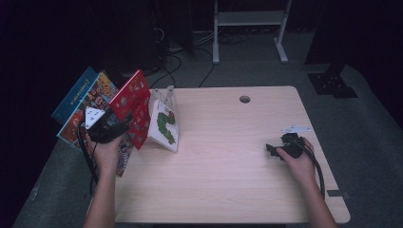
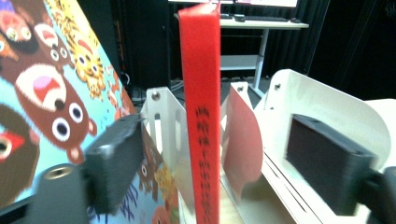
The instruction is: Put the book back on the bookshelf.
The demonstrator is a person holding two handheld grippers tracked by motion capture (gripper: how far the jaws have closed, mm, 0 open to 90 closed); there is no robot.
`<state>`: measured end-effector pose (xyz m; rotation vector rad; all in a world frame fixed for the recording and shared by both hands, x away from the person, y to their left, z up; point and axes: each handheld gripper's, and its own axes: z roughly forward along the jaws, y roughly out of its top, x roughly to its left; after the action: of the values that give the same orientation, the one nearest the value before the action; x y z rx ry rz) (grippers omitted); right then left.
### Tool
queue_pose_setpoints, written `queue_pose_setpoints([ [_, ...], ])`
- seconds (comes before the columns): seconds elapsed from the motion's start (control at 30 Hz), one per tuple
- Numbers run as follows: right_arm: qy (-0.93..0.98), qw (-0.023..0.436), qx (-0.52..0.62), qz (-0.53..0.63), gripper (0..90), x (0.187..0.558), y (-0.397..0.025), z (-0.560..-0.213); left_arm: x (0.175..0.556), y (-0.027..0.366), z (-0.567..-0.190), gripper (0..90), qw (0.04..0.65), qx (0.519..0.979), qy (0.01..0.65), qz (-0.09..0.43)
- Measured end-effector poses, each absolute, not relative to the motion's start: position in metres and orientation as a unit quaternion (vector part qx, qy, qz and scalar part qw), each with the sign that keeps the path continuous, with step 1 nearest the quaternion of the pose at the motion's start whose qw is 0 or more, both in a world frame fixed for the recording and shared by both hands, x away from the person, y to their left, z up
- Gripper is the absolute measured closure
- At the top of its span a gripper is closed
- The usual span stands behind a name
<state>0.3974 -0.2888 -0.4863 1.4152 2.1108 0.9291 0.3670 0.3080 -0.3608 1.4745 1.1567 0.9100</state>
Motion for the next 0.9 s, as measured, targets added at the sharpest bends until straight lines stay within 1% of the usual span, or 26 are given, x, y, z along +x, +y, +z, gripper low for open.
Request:
queue_pose_setpoints([
  [0.1, 0.762, 0.216, 0.511, 0.335, 10.8, 0.397, -0.289, -0.486, 0.359, 0.306, -0.362, 8.1, 0.502, 0.613, 0.482, 0.374],
  [0.23, 0.762, 0.216, 0.511, 0.335, 10.8, 0.397, -0.289, -0.486, 0.348, 0.304, -0.363, 2.3, 0.504, 0.615, 0.479, 0.372],
  [0.47, 0.762, 0.216, 0.511, 0.335, 10.8, 0.397, -0.289, -0.486, 0.328, 0.297, -0.362, 0.0, 0.506, 0.625, 0.471, 0.362],
  [0.63, 0.762, 0.216, 0.511, 0.335, 10.8, 0.397, -0.289, -0.486, 0.313, 0.292, -0.361, 0.0, 0.509, 0.628, 0.464, 0.363],
  [0.9, 0.762, 0.216, 0.511, 0.335, 10.8, 0.397, -0.289, -0.486, 0.293, 0.284, -0.361, 0.0, 0.517, 0.634, 0.457, 0.348],
])
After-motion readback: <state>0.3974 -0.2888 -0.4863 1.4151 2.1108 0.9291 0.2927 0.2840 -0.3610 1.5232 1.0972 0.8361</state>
